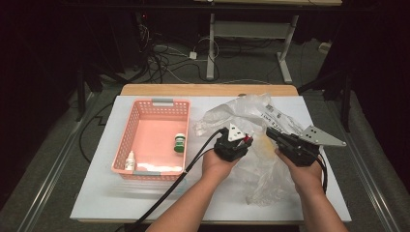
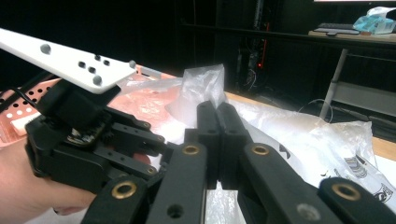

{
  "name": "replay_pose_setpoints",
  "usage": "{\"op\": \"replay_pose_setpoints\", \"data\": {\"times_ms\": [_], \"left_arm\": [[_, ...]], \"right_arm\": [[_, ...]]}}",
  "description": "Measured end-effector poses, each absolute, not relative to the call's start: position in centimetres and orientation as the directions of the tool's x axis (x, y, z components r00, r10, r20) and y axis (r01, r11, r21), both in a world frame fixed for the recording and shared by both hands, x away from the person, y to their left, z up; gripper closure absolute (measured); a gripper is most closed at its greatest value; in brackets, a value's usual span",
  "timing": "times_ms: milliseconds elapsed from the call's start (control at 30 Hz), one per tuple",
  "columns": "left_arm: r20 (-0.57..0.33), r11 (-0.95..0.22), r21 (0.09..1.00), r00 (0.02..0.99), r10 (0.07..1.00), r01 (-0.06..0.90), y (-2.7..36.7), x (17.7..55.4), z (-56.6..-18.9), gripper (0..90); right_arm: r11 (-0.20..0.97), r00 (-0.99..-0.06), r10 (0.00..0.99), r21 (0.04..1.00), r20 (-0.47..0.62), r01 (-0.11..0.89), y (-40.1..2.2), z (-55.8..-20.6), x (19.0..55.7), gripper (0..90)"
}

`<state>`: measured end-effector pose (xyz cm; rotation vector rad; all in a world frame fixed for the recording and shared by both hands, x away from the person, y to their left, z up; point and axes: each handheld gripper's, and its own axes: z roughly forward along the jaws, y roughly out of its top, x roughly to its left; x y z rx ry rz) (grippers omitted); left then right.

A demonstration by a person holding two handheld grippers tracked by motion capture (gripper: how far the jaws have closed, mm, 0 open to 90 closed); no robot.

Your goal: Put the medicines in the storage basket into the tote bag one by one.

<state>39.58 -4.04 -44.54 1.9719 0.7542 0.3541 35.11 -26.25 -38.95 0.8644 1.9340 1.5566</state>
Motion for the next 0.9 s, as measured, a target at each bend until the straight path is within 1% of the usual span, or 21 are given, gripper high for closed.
{"op": "replay_pose_setpoints", "data": {"times_ms": [400,800,867,900], "left_arm": [[-0.066,-0.37,0.848,0.769,0.636,0.379,-6.0,41.1,-46.1,66.1],[-0.081,-0.383,0.827,0.763,0.642,0.411,-7.0,41.9,-47.3,65.9],[-0.078,-0.383,0.828,0.76,0.645,0.409,-7.1,41.9,-47.3,65.2],[-0.074,-0.383,0.83,0.76,0.645,0.406,-7.0,41.9,-47.2,63.1]], "right_arm": [[0.127,-0.668,0.744,0.979,0.013,0.161,-26.5,-38.9,35.2,90.0],[0.114,-0.664,0.747,0.98,0.025,0.165,-27.0,-38.9,35.3,90.0],[0.115,-0.665,0.746,0.98,0.024,0.165,-27.0,-38.9,35.3,90.0],[0.115,-0.665,0.746,0.979,0.025,0.166,-27.0,-38.9,35.2,90.0]]}}
